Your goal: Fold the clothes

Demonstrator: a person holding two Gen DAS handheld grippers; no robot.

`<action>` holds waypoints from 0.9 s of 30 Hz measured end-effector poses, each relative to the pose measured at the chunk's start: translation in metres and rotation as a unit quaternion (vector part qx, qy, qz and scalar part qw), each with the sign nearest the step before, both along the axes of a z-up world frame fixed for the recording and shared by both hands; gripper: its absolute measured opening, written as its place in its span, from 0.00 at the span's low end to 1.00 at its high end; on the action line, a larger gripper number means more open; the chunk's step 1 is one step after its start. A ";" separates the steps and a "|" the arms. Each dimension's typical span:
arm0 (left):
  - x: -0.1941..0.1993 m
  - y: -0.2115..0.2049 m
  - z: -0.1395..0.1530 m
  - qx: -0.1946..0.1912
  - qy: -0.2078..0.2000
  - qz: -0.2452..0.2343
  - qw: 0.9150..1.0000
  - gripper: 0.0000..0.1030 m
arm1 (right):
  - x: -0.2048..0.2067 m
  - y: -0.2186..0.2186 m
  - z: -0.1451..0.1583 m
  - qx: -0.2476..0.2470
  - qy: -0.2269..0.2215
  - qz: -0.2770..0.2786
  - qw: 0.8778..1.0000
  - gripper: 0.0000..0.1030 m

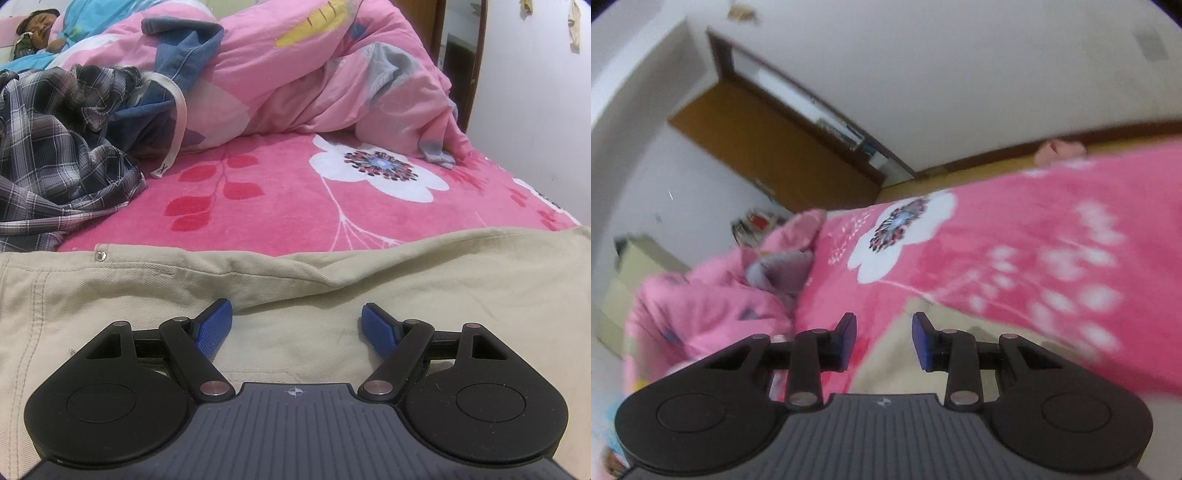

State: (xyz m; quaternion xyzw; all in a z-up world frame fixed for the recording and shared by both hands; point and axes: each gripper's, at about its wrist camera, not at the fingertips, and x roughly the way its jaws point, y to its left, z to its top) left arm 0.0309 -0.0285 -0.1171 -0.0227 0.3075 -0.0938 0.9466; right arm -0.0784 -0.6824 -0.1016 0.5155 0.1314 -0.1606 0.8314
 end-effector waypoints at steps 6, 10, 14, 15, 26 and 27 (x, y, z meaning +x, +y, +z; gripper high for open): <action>0.000 0.000 0.000 0.001 0.000 0.000 1.000 0.77 | -0.051 0.014 -0.030 0.080 0.006 0.023 0.997 0.36; 0.000 0.000 0.000 0.000 0.000 0.000 1.000 0.77 | -0.047 0.017 -0.039 0.092 0.021 0.014 0.995 0.36; 0.000 0.001 0.000 -0.002 0.000 0.000 1.000 0.77 | -0.048 0.022 -0.040 0.099 0.033 0.002 0.995 0.34; 0.000 0.001 0.000 -0.003 0.000 0.000 1.000 0.77 | -0.049 0.024 -0.039 0.100 0.035 -0.001 0.994 0.34; 0.000 0.002 0.001 -0.006 -0.001 -0.001 1.000 0.77 | -0.041 0.024 -0.043 0.117 0.050 -0.013 0.992 0.34; 0.000 0.002 0.000 -0.007 -0.001 -0.001 1.000 0.77 | -0.039 0.023 -0.044 0.119 0.050 -0.014 0.992 0.34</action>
